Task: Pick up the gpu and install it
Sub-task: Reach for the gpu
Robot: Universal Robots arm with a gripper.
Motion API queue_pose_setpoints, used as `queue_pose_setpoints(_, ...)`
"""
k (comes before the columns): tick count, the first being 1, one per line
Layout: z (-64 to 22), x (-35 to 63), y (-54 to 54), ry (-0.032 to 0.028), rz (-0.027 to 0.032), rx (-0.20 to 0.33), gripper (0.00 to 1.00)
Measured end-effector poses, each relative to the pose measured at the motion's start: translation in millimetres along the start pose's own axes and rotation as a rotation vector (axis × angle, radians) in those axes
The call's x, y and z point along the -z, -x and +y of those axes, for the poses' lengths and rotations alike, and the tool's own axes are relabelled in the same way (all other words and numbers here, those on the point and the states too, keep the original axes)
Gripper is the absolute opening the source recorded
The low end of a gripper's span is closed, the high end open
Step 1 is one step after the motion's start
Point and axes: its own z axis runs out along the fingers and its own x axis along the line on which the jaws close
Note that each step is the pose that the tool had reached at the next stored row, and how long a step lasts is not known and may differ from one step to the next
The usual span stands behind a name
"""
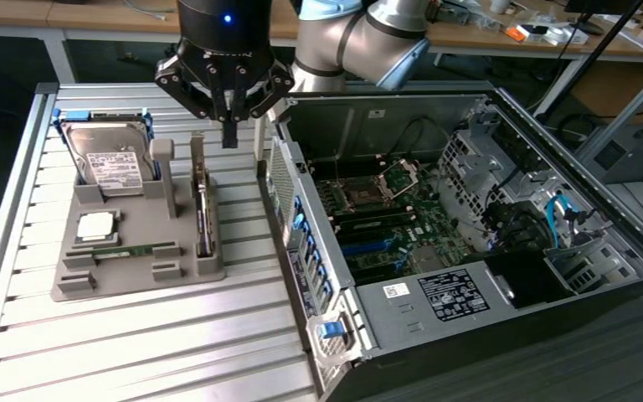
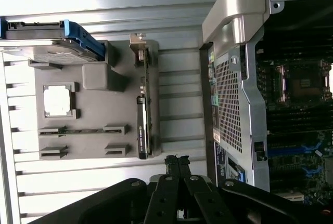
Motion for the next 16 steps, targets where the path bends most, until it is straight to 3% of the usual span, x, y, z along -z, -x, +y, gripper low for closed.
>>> queue_pose_setpoints(16, -0.9, 0.2, -12.3, -0.0004, -0.0001, 0.0, 0.11)
